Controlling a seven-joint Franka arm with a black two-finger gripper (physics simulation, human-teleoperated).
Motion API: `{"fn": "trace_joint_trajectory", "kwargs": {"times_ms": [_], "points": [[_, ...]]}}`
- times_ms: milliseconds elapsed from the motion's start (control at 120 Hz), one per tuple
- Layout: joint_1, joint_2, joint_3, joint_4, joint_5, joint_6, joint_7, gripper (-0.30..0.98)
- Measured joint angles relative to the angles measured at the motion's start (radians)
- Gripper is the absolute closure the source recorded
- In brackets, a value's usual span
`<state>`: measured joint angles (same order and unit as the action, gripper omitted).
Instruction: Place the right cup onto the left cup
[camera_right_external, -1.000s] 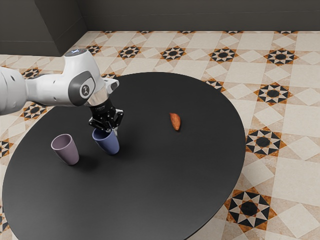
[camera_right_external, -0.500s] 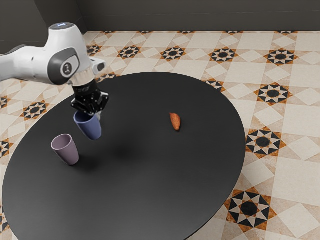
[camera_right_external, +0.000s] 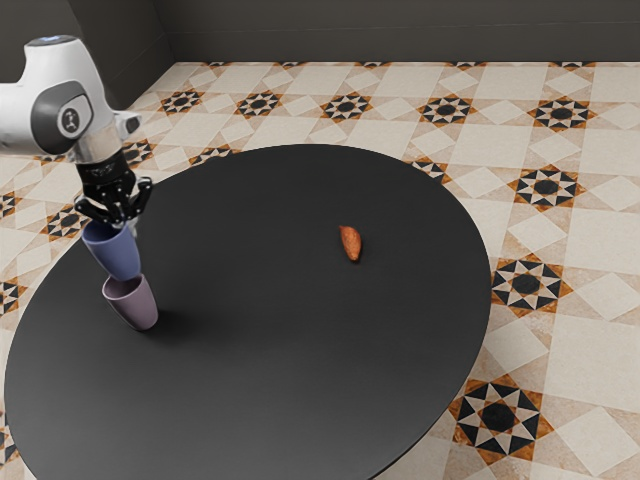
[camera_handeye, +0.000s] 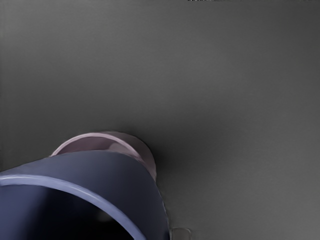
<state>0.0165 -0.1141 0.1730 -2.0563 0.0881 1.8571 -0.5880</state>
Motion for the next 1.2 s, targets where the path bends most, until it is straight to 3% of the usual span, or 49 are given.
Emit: {"fn": "trace_joint_trajectory", "kwargs": {"times_ms": [733, 958, 1200], "points": [[0.031, 0.027, 0.004, -0.030, -0.028, 0.019, -0.017, 0.78], [0.032, 0.026, 0.005, -0.030, -0.037, 0.025, -0.018, 0.32], [0.030, 0.011, 0.005, 0.000, -0.036, 0.015, -0.017, 0.11]]}}
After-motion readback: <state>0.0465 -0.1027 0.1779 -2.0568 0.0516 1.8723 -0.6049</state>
